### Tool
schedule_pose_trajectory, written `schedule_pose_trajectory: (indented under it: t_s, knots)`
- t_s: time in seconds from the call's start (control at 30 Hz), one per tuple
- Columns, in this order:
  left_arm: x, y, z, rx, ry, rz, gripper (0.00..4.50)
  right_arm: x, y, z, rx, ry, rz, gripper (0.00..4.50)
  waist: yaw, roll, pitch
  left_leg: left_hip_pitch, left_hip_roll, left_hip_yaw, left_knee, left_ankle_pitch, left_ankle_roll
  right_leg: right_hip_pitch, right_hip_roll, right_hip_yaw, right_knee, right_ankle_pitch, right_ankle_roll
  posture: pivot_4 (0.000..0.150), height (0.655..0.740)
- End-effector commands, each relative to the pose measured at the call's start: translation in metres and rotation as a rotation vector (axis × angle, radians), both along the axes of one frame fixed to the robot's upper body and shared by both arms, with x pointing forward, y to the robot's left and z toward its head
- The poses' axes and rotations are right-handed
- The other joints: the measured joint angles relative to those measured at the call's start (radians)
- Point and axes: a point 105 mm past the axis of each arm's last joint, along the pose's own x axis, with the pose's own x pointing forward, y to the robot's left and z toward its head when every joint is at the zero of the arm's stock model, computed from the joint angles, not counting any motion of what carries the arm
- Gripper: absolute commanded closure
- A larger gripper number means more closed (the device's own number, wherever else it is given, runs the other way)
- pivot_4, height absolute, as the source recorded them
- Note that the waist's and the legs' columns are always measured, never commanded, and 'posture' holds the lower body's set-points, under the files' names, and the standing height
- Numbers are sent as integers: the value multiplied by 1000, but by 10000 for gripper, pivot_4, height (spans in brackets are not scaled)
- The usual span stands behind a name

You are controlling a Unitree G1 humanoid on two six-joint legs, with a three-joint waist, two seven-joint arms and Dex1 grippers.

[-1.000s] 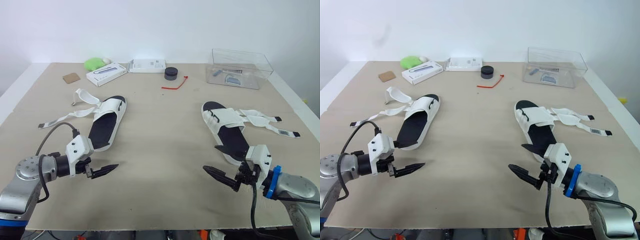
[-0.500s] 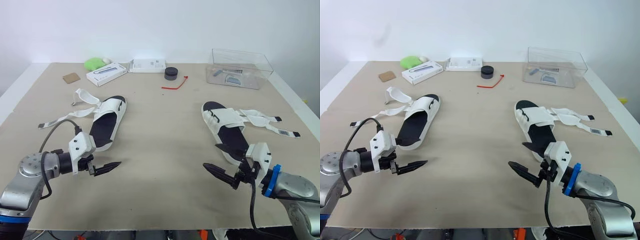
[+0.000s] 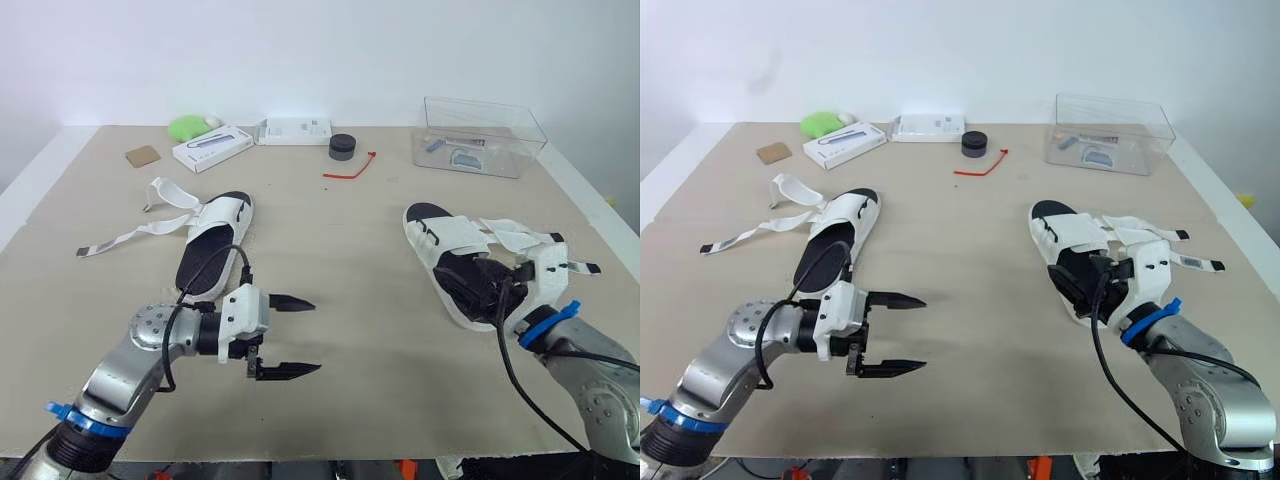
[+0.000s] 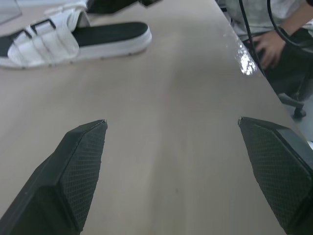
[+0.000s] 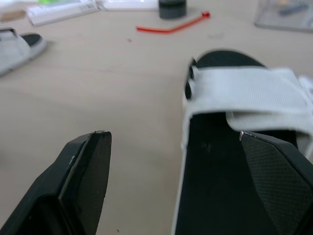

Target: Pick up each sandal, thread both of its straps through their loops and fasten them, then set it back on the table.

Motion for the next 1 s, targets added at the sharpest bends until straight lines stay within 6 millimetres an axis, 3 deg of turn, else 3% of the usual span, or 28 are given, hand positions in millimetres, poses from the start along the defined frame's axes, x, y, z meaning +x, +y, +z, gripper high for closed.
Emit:
schedule_pose_trajectory:
  t_s: [0.03, 0.23, 0.43, 0.6, 0.7, 0.97, 1.0]
  knots:
    - [0, -7, 8, -20, -50, -36, 540, 5, 14, 3, -16, -29, -1, 0, -1, 0, 0, 0, 0, 0, 0, 0, 0, 0, 1, 1, 0, 0, 0, 1500, 7400]
    - [3, -7, 8, -17, -53, -37, 540, 21, 10, -9, -21, -19, -76, 0, -1, 0, 0, 0, 0, 0, 0, 0, 0, -1, 1, 1, 0, 0, 0, 1500, 7400]
    - [0, -5, 6, -16, -48, -20, 540, 40, 7, -4, -29, -56, -102, 0, -2, 0, 0, 0, -1, 1, 0, 0, 0, -1, -1, 3, 0, 0, 1, 1500, 7400]
    - [-1, -4, 4, -18, -47, 5, 540, 46, 17, -6, -30, -56, -60, 0, -1, 0, 0, 0, 0, 1, 0, 0, 1, -1, 0, 2, 0, 0, 0, 1500, 7400]
    - [-1, -4, 4, -21, -45, 17, 0, 49, 23, -8, -26, -56, -48, 7847, -2, 0, 0, 0, 0, 1, 0, 0, 1, -1, 1, 3, 0, 0, 0, 1500, 7400]
    - [0, -4, 1, -22, -43, 42, 0, 54, 23, -12, -43, -61, -49, 44823, -2, 0, 0, 0, 0, 1, 0, 0, 1, -2, 0, 3, 0, 0, 1, 1500, 7400]
    - [0, -3, 0, -21, -43, 45, 0, 55, 22, -12, -48, -63, -51, 44823, -2, 0, 0, 0, 0, 1, 0, 0, 1, -2, 0, 3, 0, 0, 0, 1500, 7400]
